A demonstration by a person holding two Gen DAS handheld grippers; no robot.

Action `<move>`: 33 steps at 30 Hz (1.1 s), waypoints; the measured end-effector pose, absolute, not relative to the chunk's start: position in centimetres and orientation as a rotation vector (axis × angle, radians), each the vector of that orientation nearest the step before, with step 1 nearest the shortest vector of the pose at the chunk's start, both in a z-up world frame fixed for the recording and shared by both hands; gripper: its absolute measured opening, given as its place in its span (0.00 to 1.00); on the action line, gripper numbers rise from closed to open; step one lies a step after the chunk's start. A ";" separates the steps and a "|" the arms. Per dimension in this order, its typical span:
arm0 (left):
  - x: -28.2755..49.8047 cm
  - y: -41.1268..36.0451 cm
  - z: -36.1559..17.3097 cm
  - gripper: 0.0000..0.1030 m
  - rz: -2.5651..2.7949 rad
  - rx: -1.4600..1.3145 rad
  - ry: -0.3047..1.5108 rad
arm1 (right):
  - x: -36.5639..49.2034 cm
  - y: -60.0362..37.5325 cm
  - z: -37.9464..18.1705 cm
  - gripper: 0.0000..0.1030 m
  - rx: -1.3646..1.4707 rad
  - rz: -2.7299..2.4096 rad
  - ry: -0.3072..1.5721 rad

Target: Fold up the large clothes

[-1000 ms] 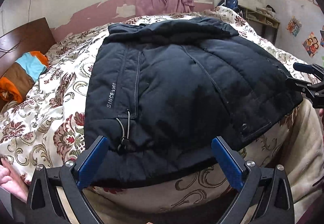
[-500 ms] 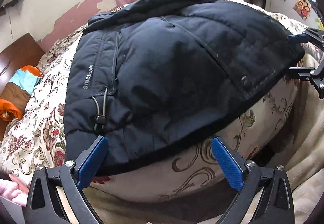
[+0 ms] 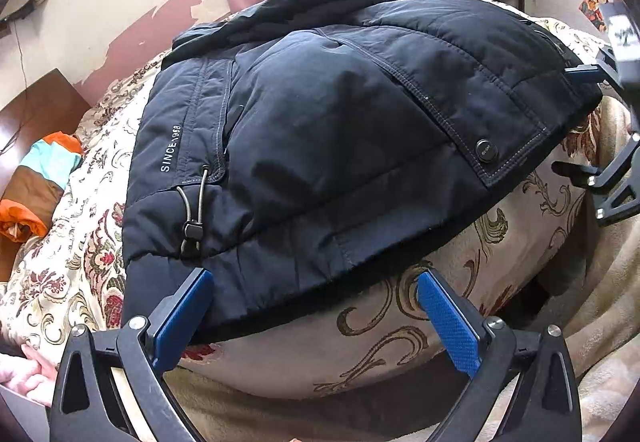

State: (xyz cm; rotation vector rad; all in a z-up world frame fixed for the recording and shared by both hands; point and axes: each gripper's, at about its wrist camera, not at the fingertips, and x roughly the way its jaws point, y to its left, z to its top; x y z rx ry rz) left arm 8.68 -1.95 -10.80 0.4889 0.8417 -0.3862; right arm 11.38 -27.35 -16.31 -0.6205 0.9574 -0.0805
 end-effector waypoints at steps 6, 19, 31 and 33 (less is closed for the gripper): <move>8.1 -2.0 -11.1 1.00 -0.447 0.485 0.851 | 11.4 -26.4 -17.2 0.98 -0.648 -0.187 0.910; 6.9 -4.7 -14.2 1.00 -0.255 0.794 0.778 | 9.3 -27.2 -12.7 0.98 -0.368 -0.161 0.718; 7.3 -4.4 -13.6 1.00 -0.080 0.839 0.676 | 10.6 -30.8 -10.5 0.97 -0.280 -0.145 0.659; 7.3 -3.9 -13.0 0.99 -0.061 0.816 0.654 | 10.6 -30.8 -10.5 0.97 -0.284 -0.148 0.659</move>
